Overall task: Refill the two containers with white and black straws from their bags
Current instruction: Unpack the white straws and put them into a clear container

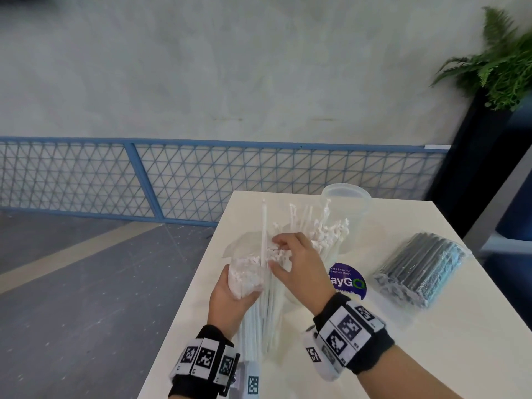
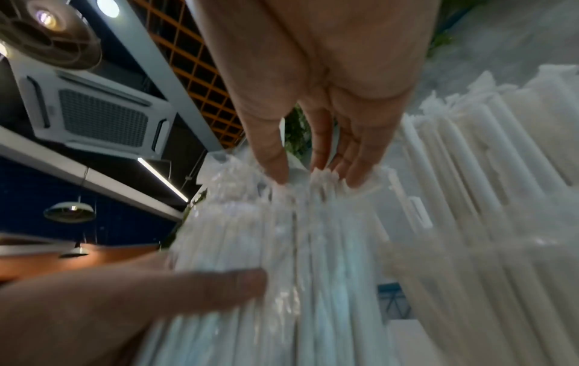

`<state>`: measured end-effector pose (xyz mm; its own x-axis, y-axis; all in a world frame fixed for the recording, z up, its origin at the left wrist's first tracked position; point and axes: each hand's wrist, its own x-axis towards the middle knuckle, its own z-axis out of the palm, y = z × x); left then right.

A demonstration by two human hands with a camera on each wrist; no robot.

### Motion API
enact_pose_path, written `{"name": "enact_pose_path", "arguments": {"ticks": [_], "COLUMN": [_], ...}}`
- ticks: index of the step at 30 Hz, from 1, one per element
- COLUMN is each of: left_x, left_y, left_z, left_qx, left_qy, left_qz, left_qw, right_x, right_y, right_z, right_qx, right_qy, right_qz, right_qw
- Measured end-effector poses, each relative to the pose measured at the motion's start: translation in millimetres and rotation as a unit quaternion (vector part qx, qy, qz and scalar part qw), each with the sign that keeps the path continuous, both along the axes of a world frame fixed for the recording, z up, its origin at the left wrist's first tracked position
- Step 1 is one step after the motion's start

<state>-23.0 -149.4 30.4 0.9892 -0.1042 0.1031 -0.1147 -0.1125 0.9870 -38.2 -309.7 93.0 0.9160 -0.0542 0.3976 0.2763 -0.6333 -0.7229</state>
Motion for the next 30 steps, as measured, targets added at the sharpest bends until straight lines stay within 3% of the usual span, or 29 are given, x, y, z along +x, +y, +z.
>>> {"name": "enact_pose_path", "arguments": {"ticks": [5,9,23,30], "left_x": [-5,-5,-7,-9], "left_y": [-1,0,6,1], "left_z": [3,3,7,8], "left_qx": [-0.008,-0.031,-0.077,-0.066], "left_qy": [-0.009,-0.003,0.005,0.001], "left_qz": [-0.008,-0.013,-0.085,-0.076], "left_qw": [1.000,0.999,0.993,0.995], "right_x": [-9,-16,-15,-14], "right_y": [3,7,2,15], "right_z": [-13,-21,-12,-31], "right_qx": [0.077,0.108,0.066,0.148], "right_qy": [-0.010,0.042,0.124,0.135], "right_qz": [-0.059,-0.069,0.037,-0.041], "right_qw": [0.995,0.991,0.989,0.979]}}
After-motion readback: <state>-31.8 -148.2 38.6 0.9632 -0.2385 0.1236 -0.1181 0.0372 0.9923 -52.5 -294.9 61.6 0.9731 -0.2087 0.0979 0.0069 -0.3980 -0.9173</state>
